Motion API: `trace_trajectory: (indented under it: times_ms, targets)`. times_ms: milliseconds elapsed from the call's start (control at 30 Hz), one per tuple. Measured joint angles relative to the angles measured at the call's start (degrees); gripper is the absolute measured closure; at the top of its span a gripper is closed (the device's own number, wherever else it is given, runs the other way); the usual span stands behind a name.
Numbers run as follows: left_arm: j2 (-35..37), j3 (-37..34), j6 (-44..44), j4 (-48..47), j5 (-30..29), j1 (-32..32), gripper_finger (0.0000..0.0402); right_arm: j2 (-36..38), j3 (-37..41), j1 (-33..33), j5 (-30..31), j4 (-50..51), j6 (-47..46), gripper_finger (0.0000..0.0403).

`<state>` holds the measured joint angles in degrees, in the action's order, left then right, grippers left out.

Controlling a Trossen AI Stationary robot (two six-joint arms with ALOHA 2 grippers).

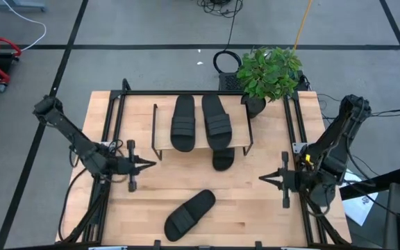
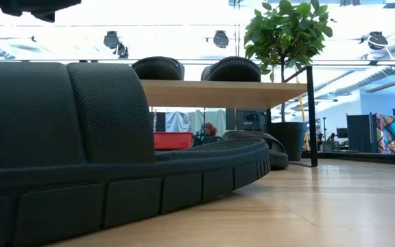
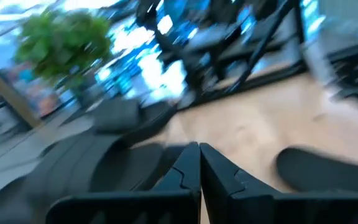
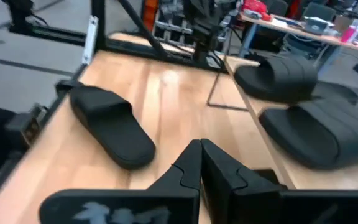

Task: Pick and place slides into the shelf
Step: Put the black slide under the shelf

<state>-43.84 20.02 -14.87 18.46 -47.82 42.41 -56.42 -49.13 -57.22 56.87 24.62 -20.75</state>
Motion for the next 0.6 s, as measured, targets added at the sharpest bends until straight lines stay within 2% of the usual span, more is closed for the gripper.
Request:
trace_trajectory:
  times_ms: [100, 167, 233, 333, 467, 600]
  targets:
    - [7.5, -4.1, -2.0, 3.8, 6.3, 0.0, 0.0401, 3.2, 4.0, 0.9, -0.8, -2.6, 0.4, 0.0403]
    - [11.8, -5.0, -1.9, 4.3, 7.4, 0.0, 0.0401, 5.8, 7.2, 1.8, -2.4, -5.3, 0.5, 0.0403]
    - [15.1, -5.5, -1.1, 2.3, 4.9, 0.0, 0.0401, 8.5, 10.9, 2.4, -0.8, -6.8, -1.1, 0.0403]
    - [18.2, -5.5, -0.9, 0.2, 2.4, 0.0, 0.0401, 14.0, 15.1, 2.6, 6.6, -6.8, -3.6, 0.0403]
    - [20.3, -5.5, -5.0, 0.0, -0.1, 0.0, 0.0401, 21.6, 18.9, 2.6, 13.3, -6.6, -3.7, 0.0403]
    - [22.5, -5.5, -7.3, -2.0, -3.5, 0.0, 0.0401, 27.8, 20.8, 2.9, 15.3, -6.1, -2.7, 0.0403]
